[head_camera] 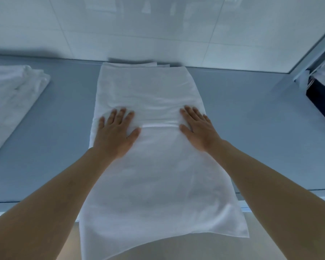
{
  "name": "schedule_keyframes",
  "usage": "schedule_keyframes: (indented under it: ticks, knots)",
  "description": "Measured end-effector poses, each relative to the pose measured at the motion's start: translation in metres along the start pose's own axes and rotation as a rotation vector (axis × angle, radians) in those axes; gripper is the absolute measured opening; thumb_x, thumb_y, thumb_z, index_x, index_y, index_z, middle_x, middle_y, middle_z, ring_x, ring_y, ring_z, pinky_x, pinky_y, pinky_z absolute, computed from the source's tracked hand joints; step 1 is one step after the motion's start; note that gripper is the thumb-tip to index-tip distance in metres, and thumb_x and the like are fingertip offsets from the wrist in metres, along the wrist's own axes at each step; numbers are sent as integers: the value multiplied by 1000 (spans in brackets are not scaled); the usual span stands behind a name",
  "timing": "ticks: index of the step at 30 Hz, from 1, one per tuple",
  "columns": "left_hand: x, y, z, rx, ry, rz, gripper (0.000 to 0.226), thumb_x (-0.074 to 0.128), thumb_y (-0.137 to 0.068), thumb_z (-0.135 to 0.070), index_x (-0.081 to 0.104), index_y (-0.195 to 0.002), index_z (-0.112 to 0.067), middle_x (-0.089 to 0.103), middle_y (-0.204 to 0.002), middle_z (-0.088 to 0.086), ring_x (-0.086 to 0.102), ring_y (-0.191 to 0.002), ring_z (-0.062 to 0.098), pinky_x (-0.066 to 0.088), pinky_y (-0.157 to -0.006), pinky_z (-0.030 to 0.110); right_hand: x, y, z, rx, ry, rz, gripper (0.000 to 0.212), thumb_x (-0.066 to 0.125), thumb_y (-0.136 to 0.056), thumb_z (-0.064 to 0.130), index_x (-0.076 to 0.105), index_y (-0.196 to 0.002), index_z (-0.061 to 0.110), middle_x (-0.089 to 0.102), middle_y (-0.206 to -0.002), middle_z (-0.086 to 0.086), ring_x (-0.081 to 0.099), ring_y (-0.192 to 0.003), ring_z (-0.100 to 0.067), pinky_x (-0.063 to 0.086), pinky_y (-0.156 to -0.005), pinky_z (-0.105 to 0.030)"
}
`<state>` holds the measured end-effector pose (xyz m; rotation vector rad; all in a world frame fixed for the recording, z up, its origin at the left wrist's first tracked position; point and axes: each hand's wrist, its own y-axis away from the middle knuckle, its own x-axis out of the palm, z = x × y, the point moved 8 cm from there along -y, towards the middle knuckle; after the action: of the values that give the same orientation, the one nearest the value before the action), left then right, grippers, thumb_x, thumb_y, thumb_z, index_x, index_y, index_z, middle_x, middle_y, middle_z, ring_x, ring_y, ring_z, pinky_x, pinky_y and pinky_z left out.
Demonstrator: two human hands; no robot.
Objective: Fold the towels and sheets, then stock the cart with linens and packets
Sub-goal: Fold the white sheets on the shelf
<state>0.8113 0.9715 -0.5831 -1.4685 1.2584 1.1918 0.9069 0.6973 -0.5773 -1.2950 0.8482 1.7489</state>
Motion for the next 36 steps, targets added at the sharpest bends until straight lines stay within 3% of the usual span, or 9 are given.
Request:
schedule_keyframes:
  ticks: [8, 15, 21, 24, 27, 30, 31, 33, 36]
  knots:
    - [-6, 75, 7, 18, 7, -16, 71, 23, -99, -68, 16, -162, -37, 8, -172, -6, 7, -159, 20, 8, -127, 52, 15, 70, 32, -2, 8, -11, 68, 28, -104, 58, 8, -165, 34, -1, -172, 13, -4, -159, -12, 6, -129, -43]
    - [-13, 153, 14, 53, 8, 19, 77, 14, -93, -72, 14, -162, -38, 7, -172, -7, 6, -159, 20, 10, -126, 52, 31, 149, 65, 15, 0, -16, 71, 18, -100, 64, 3, -164, 38, -5, -171, 16, -9, -158, -9, 6, -129, -43]
    - [-19, 210, 14, 90, -18, 15, 73, 16, -97, -68, 15, -163, -37, 7, -173, -6, 7, -159, 21, 13, -126, 51, 40, 207, 86, -1, 6, -65, 68, 14, -102, 65, 5, -164, 38, -3, -171, 17, -7, -158, -10, 12, -128, -45]
    - [-22, 234, 14, 111, -35, -6, 71, 32, -100, -63, 21, -163, -33, 12, -172, -2, 14, -158, 24, 18, -123, 52, 44, 229, 93, -21, -7, -87, 72, 24, -102, 66, 2, -164, 38, -7, -171, 17, -11, -158, -10, 7, -128, -42]
    - [-22, 240, 13, 131, -122, 23, 79, 62, -96, -50, 25, -162, -29, 20, -170, 2, 24, -155, 29, 27, -119, 54, 48, 236, 95, -39, 72, -53, 97, 52, -91, 66, -3, -164, 33, -11, -172, 13, -11, -158, -14, 7, -128, -43]
    - [-30, 223, 16, 164, -202, 43, 95, 85, -75, -50, 41, -156, -26, 48, -155, 5, 51, -132, 37, 44, -102, 55, 40, 221, 98, -85, 158, -25, 113, 74, -79, 58, 7, -165, 27, -1, -173, 6, 5, -159, -19, 21, -124, -54]
    - [-31, 217, 18, 187, -223, 45, 101, 89, -68, -53, 44, -154, -25, 54, -147, 5, 54, -123, 37, 45, -99, 55, 38, 213, 102, -121, 181, -14, 117, 78, -76, 56, 8, -165, 27, -1, -173, 6, 5, -159, -19, 19, -125, -55]
    - [-26, 211, 23, 219, -225, 62, 111, 89, -64, -59, 39, -157, -25, 49, -150, 6, 48, -131, 38, 40, -107, 59, 43, 197, 114, -201, 210, 41, 129, 82, -72, 54, -5, -164, 30, -12, -172, 10, -8, -159, -16, 4, -128, -49]
    - [-15, 210, 27, 225, -167, 59, 118, 83, -69, -62, 21, -164, -28, 17, -171, 4, 16, -157, 34, 21, -120, 64, 55, 182, 123, -244, 156, 61, 137, 86, -70, 49, -16, -162, 35, -22, -169, 15, -18, -157, -13, -3, -127, -42]
